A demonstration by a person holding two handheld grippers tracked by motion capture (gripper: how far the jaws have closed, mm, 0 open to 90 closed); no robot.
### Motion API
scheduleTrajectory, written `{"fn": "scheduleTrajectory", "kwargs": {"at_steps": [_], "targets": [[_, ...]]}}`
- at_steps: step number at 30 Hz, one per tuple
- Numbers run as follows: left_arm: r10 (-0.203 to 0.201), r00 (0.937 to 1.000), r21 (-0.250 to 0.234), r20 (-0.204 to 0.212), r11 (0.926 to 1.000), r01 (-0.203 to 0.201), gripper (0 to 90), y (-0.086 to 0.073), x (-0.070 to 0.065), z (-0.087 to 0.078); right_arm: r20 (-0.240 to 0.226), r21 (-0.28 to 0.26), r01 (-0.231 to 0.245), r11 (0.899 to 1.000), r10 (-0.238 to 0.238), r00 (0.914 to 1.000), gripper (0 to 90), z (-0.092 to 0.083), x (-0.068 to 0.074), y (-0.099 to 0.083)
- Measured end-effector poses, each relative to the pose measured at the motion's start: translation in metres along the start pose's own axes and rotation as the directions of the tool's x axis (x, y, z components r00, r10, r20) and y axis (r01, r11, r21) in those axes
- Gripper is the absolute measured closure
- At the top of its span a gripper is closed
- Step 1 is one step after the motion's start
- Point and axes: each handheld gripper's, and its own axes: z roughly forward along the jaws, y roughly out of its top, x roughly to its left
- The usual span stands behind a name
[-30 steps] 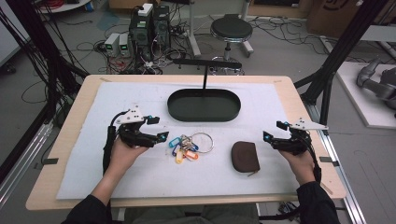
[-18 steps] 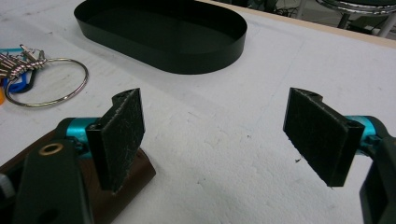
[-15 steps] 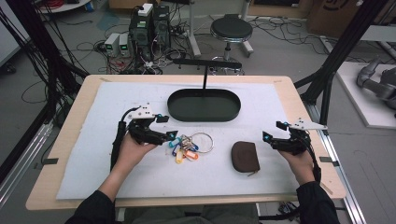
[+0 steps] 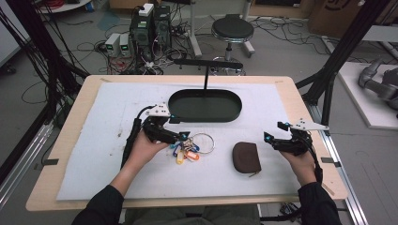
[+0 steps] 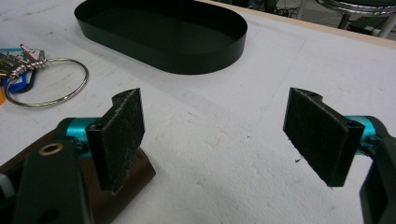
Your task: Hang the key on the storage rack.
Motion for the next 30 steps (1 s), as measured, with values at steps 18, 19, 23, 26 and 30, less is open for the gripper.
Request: {"fn": "scheduleTrajectory", "kwargs": {"at_steps": [18,19,23,26,30], "targets": [[-0.006,0.9999,0.157,-0.008,0.9876,0.007,44.5,0.007,0.007,0.054,-0.001,0.000,0.006,1.000,-0.006,1.0000,21.3,0.000,0.000,0.000],[-0.007,0.9999,0.170,-0.008,0.9853,0.008,46.3,0.007,0.007,0.057,-0.002,-0.002,0.006,1.000,-0.006,1.0000,21.3,0.001,0.000,0.000],[-0.007,0.9991,0.218,-0.042,0.9758,0.016,52.6,0.004,0.009,0.070,-0.003,0.000,0.002,1.000,-0.002,1.0000,21.3,0.001,-0.001,0.000],[-0.008,0.9989,0.238,-0.046,0.9711,0.019,56.0,0.003,0.012,0.074,-0.004,0.001,0.005,1.000,-0.005,1.0000,21.3,0.001,-0.001,0.000],[0.000,0.9975,0.261,-0.070,0.9651,0.019,59.5,0.004,0.014,0.081,-0.004,0.000,0.007,1.000,-0.007,1.0000,21.3,0.001,0.000,0.000]]}}
